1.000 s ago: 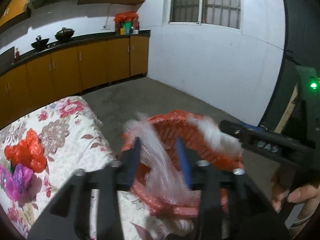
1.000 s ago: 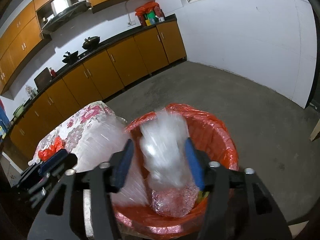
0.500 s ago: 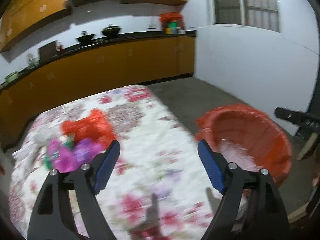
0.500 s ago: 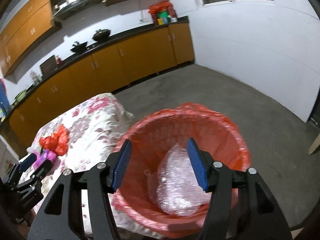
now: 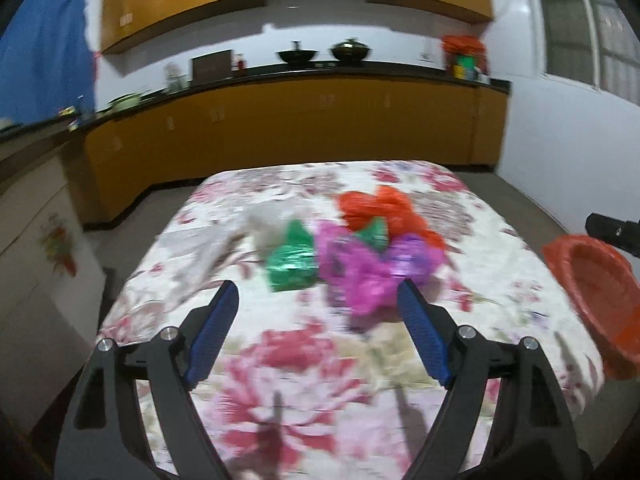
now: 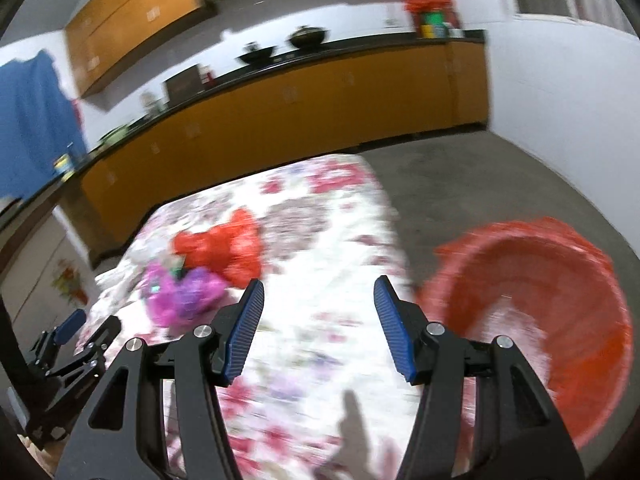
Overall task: Collect trash
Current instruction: 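Grasp pink-purple bag with right tool while left tool grasps green bag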
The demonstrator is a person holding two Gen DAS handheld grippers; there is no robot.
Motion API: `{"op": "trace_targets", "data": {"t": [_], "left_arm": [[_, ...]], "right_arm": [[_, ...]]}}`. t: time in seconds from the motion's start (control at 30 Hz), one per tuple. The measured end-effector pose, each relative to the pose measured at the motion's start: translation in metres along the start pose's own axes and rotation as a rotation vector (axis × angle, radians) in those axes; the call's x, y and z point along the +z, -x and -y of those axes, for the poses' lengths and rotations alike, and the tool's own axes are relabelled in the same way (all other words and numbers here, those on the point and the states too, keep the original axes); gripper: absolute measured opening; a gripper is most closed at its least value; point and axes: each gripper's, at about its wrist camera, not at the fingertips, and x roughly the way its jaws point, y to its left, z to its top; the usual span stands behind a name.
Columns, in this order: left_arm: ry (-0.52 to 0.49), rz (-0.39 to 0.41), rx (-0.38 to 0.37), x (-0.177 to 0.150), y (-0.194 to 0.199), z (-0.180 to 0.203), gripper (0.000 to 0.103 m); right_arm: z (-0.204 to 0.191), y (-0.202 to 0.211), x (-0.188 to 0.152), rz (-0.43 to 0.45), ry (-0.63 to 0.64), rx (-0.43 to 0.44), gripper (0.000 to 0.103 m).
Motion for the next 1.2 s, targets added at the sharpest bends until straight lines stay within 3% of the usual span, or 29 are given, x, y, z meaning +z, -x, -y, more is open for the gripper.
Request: {"op": "trace_targets", "data": {"t": [0.1,0.3,0.37,0.53,0.83,0.9,0.97,1.2], "left_arm": [[0.025,0.016,0.053,-0.003,0.001,-0.022,0.084],[0.064,0.000,0.076,-0.008,-0.004,-0.054,0.086],[0.076,-0.004,0.085,-0.011,-0.005,-0.063,0.086],[0.103,-0.016,0.097,-0.017,-0.008,-0.084,0.086],[0.138,-0.049,0.101,-0.027,-0.017,-0.104,0.086],[0.138,-0.050,0.101,-0.028,-0.017,-0.106,0.086],[0.138,-0.051,0.101,-0.029,-0.019,-0.107,0.086],[0.139,-0.047,0.092,-0.025,-0.021,-0.106,0.086]], "right_arm": [[-0.035,-0.024,0.001,-0.033,0.042,0.046,0.058],[-0.084,-0.068,-0.001,-0.092,0.086,0.078,0.061],[-0.091,-0.078,-0.004,-0.099,0.087,0.074,0.067],[-0.096,-0.103,-0.009,-0.141,0.043,0.052,0.071],[-0.104,-0.134,-0.020,-0.223,-0.010,0.065,0.071],[-0.107,-0.139,-0.022,-0.236,-0.012,0.079,0.068],[-0.109,-0.143,-0.023,-0.251,-0.010,0.096,0.053],[-0.106,-0.133,-0.025,-0.239,0.021,0.112,0.038]]}}
